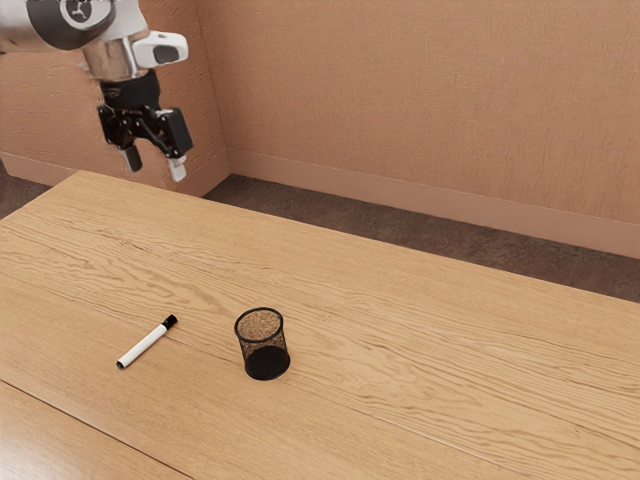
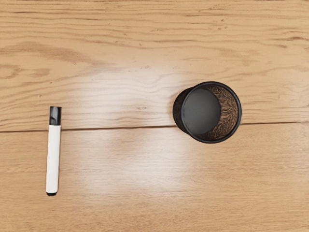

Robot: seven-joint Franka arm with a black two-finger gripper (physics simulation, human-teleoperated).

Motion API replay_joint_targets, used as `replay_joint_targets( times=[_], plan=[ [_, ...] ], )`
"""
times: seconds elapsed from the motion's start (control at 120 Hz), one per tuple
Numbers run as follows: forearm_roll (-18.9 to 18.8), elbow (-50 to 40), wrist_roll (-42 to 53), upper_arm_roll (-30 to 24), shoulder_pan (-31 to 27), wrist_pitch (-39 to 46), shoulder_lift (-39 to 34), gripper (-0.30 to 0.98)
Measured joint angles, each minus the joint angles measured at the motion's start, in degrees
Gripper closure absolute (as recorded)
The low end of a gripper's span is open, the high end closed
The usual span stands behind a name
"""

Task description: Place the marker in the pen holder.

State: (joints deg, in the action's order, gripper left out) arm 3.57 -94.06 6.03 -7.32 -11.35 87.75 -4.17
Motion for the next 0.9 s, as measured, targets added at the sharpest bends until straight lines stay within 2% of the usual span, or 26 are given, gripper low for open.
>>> replay_joint_targets(
  times=[0.05,0.133,0.217,0.275,0.325,0.408,0.533,0.583,0.625,0.708,0.75,0.8,0.9],
  plan=[
    [0.0,-0.4,0.2,3.8,5.1,1.1,0.2,0.00],
    [-0.3,-1.9,0.5,6.4,8.6,3.1,1.8,0.00],
    [-0.8,-7.2,0.8,10.1,11.8,6.4,6.2,0.00],
    [-1.1,-14.3,1.1,13.0,13.0,10.8,8.0,0.00],
    [-1.3,-21.2,1.5,14.6,11.1,15.3,7.6,0.00],
    [-3.3,-31.7,2.2,15.7,4.8,23.2,4.3,0.00],
    [-5.2,-38.2,3.3,15.9,-6.9,33.5,5.9,0.00],
    [-5.6,-39.0,3.7,16.0,-9.2,36.8,7.3,0.01],
    [-5.8,-39.2,4.0,15.9,-6.5,39.1,8.0,0.01],
    [-6.1,-39.6,4.6,15.9,6.3,42.5,8.6,0.01],
    [-6.2,-40.7,4.8,15.8,10.5,44.0,8.5,0.02],
    [-6.2,-42.9,5.1,15.9,11.1,45.9,8.2,0.02],
    [-6.3,-44.2,5.6,16.0,6.8,48.6,7.9,0.02]
  ],
)
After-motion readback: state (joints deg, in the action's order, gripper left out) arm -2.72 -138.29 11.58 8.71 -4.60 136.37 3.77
